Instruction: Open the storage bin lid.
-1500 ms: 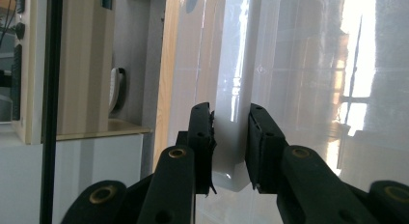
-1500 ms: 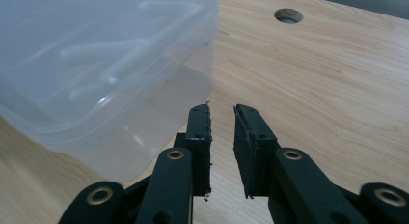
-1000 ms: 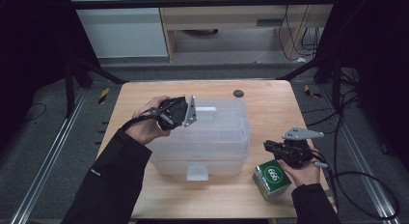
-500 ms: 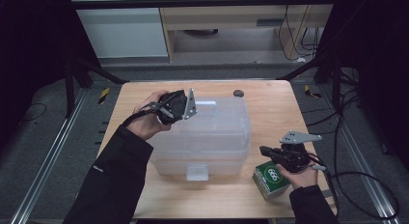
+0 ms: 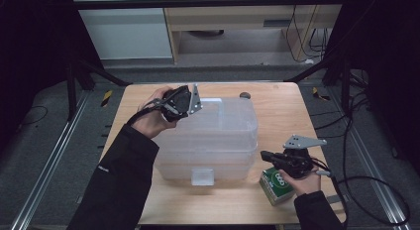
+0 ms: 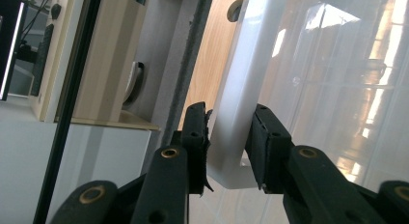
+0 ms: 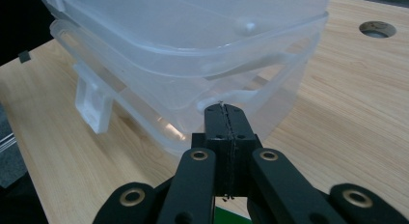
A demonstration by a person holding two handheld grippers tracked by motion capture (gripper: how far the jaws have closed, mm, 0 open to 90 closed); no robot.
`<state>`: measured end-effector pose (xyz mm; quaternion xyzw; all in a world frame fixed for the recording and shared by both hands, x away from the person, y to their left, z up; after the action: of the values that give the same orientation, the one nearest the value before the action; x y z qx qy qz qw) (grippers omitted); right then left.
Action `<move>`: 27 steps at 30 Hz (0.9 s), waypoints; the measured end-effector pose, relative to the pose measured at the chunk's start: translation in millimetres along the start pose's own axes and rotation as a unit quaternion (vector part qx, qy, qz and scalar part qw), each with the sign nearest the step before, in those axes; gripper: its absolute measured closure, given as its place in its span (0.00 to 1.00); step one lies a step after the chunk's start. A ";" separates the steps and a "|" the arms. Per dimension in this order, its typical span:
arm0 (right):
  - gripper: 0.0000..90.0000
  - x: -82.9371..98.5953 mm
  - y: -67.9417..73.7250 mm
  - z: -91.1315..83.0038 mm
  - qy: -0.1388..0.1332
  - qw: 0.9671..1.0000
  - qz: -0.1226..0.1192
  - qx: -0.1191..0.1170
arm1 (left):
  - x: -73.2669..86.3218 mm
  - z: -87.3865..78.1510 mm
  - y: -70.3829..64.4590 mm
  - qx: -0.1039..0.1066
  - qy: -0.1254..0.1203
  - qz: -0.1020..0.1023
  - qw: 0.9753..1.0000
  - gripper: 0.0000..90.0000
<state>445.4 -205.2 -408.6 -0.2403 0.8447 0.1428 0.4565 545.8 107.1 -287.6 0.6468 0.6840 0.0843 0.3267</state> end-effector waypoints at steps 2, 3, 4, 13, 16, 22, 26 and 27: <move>1.00 -1.5 2.4 1.4 -0.001 1.000 -0.003 -0.001 | -0.6 0.2 2.0 -0.001 0.003 0.000 1.000 0.77; 1.00 -2.0 3.0 2.2 -0.001 1.000 -0.004 -0.001 | -0.9 0.6 3.3 -0.002 0.004 -0.002 1.000 0.77; 1.00 -3.3 4.5 3.1 -0.003 1.000 -0.004 -0.001 | -1.2 0.9 4.3 -0.002 0.003 -0.004 1.000 0.77; 1.00 -10.4 8.9 7.3 -0.018 1.000 0.002 -0.004 | -0.2 1.3 6.5 0.005 -0.005 -0.015 1.000 0.76; 1.00 -13.1 10.9 9.5 -0.020 1.000 -0.003 -0.003 | 0.8 0.5 4.5 0.008 -0.006 -0.017 1.000 0.74; 1.00 -10.5 11.7 12.3 -0.013 1.000 -0.004 0.000 | 4.6 -3.0 1.2 0.009 -0.023 -0.019 1.000 0.63; 1.00 -10.7 11.3 12.2 -0.011 1.000 -0.003 -0.001 | 10.1 -13.6 -0.5 0.017 -0.047 -0.033 0.998 0.58; 1.00 -10.7 11.4 12.2 -0.012 1.000 -0.003 -0.001 | 12.0 -17.2 -1.0 0.016 -0.049 -0.033 0.998 0.56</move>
<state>452.9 -187.1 -405.9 -0.2415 0.8383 0.1456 0.4666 536.0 123.5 -278.9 0.6329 0.6892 0.0307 0.3516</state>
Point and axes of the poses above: each handheld gripper's, and its own axes: z roughly forward along the jaws, x roughly out of its underside, y roughly to its left, the point moved 2 cm from there along z, roughly forward along the jaws, and after that the axes turned 13 degrees about x, right-handed, at the moved point
